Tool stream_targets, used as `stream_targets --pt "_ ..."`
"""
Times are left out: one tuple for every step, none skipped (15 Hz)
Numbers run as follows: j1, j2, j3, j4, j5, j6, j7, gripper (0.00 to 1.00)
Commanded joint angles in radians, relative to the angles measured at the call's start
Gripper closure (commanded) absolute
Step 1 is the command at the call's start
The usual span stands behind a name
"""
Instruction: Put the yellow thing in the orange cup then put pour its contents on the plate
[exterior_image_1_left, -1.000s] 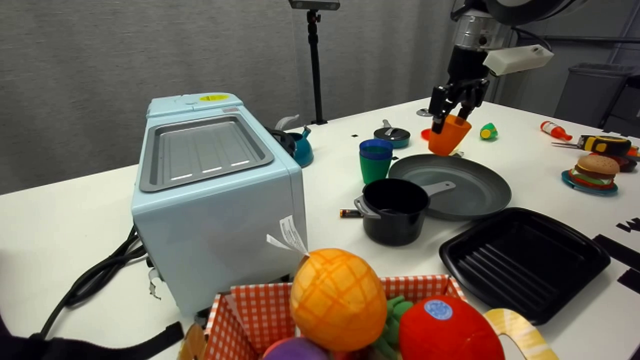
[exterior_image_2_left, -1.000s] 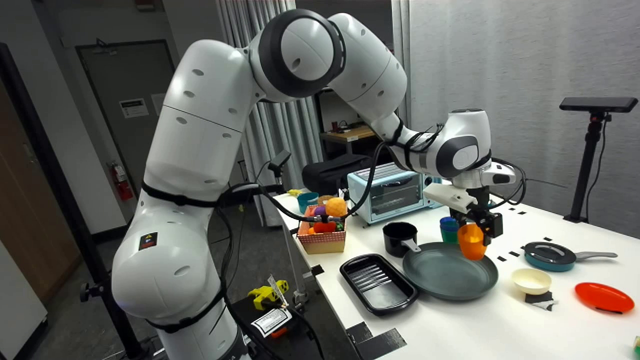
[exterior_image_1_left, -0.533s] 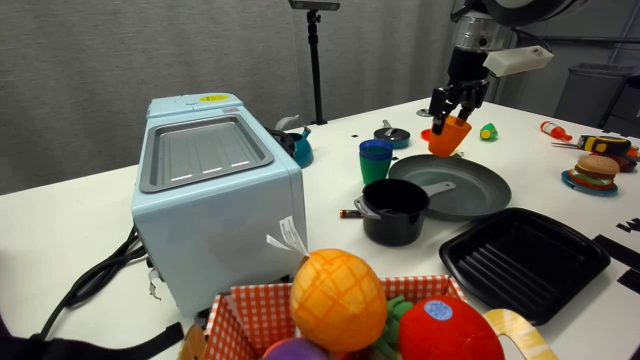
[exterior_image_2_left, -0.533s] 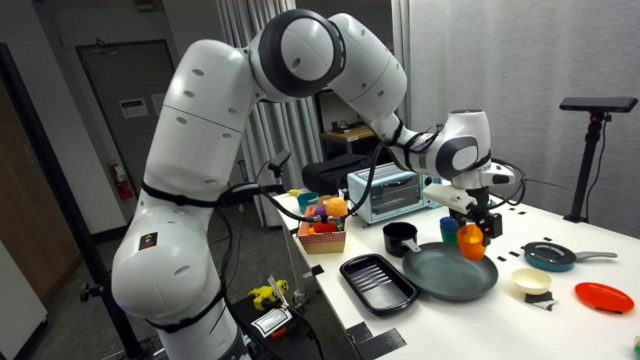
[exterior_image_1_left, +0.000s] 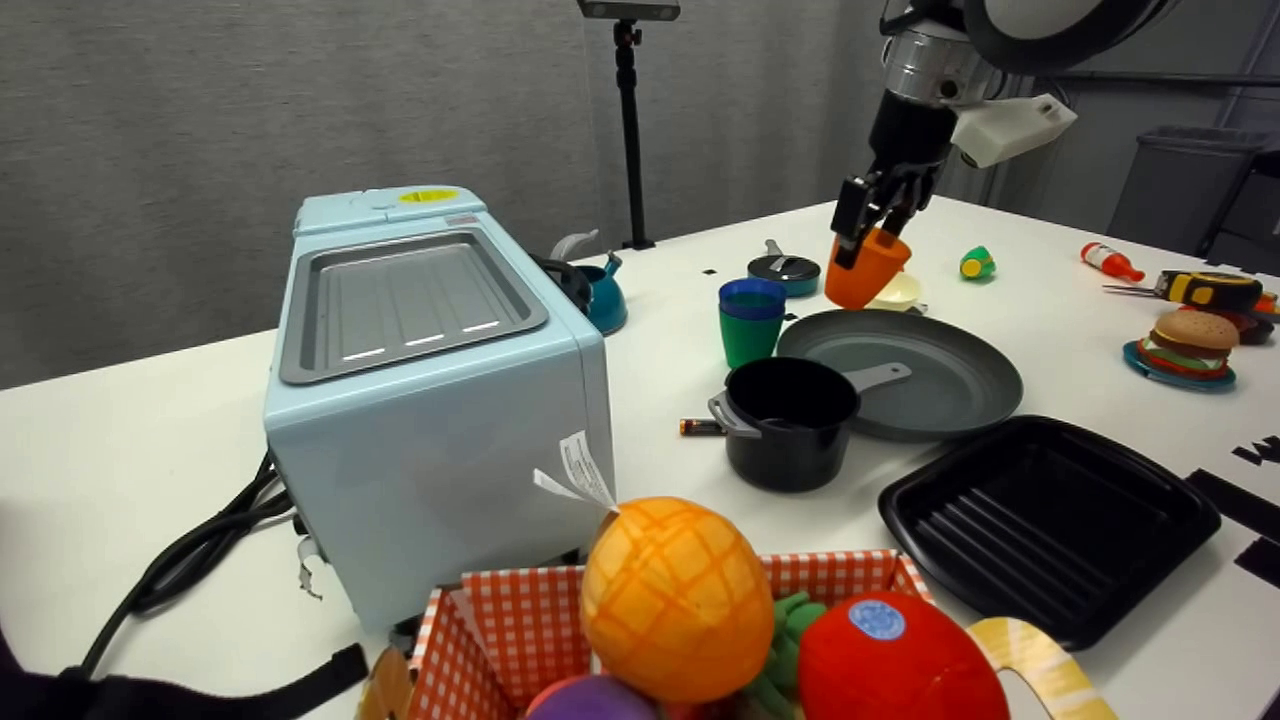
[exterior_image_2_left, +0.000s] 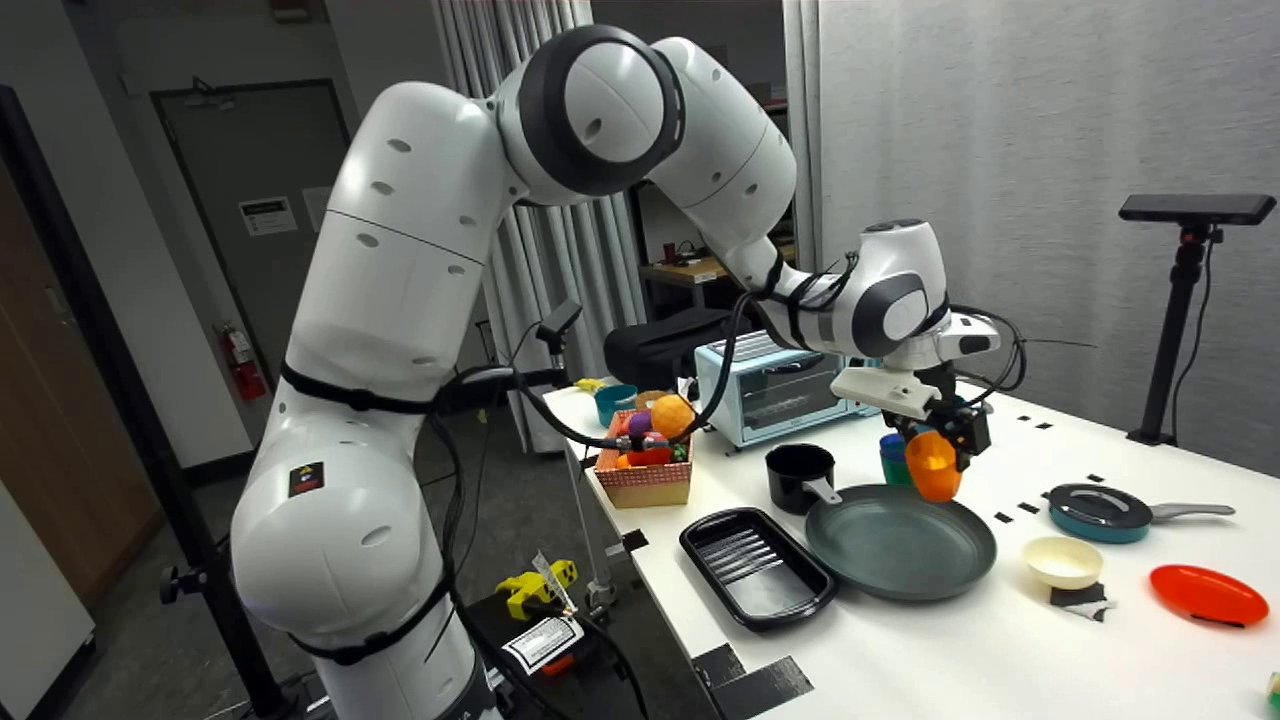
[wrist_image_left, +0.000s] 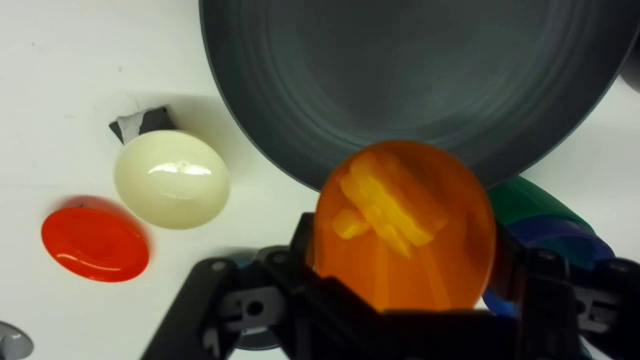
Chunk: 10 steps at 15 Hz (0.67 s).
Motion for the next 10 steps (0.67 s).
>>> stream_targets --pt "0.033 -0.021 -0.030 -0.079 -0.056 0.162 -0.020 0.48" --pt "0.037 -0.025 -0.036 -0.104 -0.068 0.213 -0.020 0.48" --pt "0.042 -0.028 -0.044 -0.128 -0.078 0.264 -0.018 0.48" --pt "0.048 -0.031 -0.056 -0.154 -0.085 0.321 -0.014 0.48" --pt "0.052 -0.033 -0.067 -0.179 -0.089 0.383 -0.012 0.48" --pt "0.053 -0.035 -0.075 -0.202 -0.088 0.443 -0.014 0.48" --pt "0.058 -0.034 -0.084 -0.221 -0.084 0.499 -0.018 0.48" --pt "0.058 -0.036 -0.085 -0.241 -0.076 0.551 -0.028 0.48" --pt "0.059 -0.038 -0.087 -0.258 -0.070 0.599 -0.038 0.48" --pt "0.055 -0.043 -0.079 -0.275 -0.064 0.643 -0.054 0.48"
